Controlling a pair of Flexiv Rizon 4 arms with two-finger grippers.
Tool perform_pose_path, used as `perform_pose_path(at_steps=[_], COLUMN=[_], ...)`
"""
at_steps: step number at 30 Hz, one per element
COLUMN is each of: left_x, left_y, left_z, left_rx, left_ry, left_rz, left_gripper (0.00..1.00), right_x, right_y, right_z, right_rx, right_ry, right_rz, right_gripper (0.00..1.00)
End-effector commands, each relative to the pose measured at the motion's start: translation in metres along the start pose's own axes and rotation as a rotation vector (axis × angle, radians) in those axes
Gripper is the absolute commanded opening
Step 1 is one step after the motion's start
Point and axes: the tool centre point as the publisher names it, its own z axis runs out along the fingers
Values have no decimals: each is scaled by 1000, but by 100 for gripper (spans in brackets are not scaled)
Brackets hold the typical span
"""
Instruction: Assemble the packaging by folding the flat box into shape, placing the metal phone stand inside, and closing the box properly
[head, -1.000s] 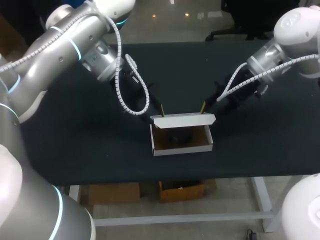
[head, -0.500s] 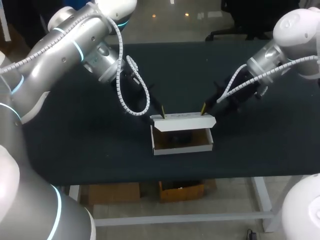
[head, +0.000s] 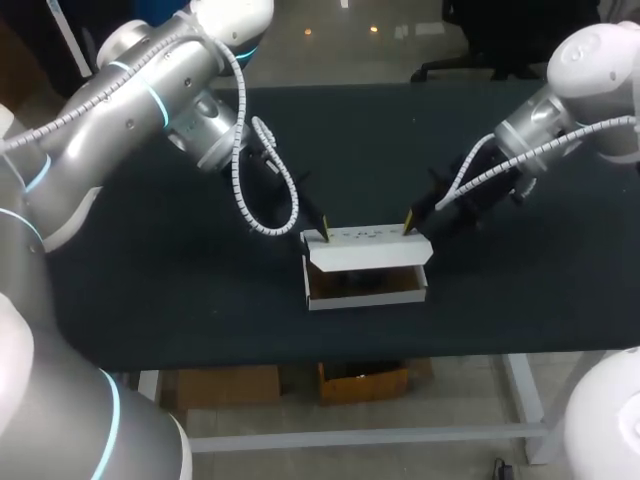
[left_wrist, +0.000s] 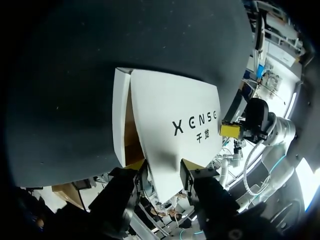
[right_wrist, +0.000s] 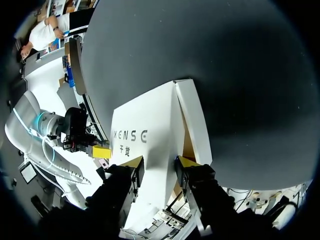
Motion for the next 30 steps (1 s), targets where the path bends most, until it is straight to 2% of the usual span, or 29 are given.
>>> perform_pose_path(at_steps=[1, 16, 30], left_x=[0, -5, -4], left_y=[-5, -1, 5], left_z=[1, -1, -9], left_rx=[-17, -10, 59], left_ry=[6, 9, -26], left_rz=[3, 19, 57], left_gripper=[43, 44, 48], right_x=[0, -4, -5], right_y=[4, 5, 7], right_z=[3, 5, 8], right_rx=[15, 29, 46], right_ry=[4, 1, -1], right_rz=[-1, -5, -24], right_gripper=[40, 42, 45])
